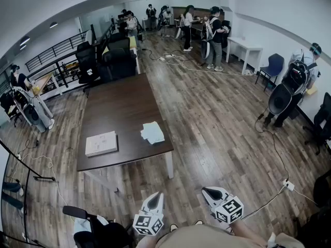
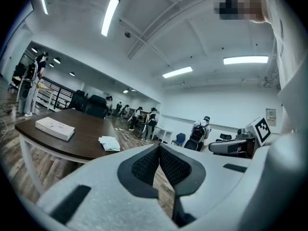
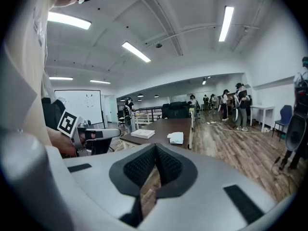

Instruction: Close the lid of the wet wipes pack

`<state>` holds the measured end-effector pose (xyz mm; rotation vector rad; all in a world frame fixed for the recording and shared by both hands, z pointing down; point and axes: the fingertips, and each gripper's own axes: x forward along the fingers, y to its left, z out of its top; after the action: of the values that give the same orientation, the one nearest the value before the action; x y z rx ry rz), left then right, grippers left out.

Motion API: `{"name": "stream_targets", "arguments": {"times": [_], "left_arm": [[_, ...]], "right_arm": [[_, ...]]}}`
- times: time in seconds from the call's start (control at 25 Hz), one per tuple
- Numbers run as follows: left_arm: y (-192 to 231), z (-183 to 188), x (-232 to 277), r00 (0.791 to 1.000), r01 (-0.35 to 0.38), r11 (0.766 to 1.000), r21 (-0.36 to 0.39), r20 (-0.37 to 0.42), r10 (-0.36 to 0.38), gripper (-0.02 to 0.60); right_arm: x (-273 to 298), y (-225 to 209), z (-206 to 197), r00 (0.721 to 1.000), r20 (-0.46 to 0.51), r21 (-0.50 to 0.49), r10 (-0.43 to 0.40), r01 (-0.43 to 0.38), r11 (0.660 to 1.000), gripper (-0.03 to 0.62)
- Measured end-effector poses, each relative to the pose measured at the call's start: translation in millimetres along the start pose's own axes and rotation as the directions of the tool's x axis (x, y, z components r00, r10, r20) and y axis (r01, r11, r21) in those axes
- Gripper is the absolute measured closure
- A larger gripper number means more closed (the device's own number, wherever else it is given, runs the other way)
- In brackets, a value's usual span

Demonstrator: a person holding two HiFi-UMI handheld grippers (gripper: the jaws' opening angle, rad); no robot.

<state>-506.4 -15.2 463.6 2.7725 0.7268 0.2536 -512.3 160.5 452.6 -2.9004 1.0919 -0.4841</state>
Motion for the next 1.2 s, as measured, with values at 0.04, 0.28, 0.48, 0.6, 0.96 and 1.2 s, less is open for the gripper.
{"name": "stream_targets", "arguments": {"times": [0.04,0.28,0.48,0.6,0.96,1.2], "left_arm": [[2,1,-3,1.0,0.003,1.0,0.007,-0.004,-0.003,0.572],[16,0,-14,1.0,0.005,1.0,0.006,-0.018,-0.005,0.572],[25,-2,-12,1.0,0.005,1.0,-0.022,-0.022,-0.006,0.572],[32,-6,-6,1.0,0.014,0.999,-0.046,-0.026,-0.016,0.572],[11,-35,39,0.977,0.168,0.983,-0.071,-0.123,-0.176,0.572],[-9,-46,108,0.957,0.224,0.973,-0.046,-0.177,-0.229,0.572]], "right_arm": [[0,4,-1,1.0,0.003,0.019,0.004,-0.004,1.0,0.58],[5,18,-3,1.0,0.005,0.041,-0.001,0.001,0.999,0.58],[13,23,4,1.0,0.015,0.078,-0.001,0.0,0.997,0.58],[15,18,9,0.999,0.02,0.077,-0.04,0.039,0.996,0.58],[-14,-31,-27,0.966,-0.003,0.273,-0.258,0.249,0.929,0.58],[-8,-105,-46,0.952,-0.056,0.251,-0.3,0.304,0.919,0.58]]}}
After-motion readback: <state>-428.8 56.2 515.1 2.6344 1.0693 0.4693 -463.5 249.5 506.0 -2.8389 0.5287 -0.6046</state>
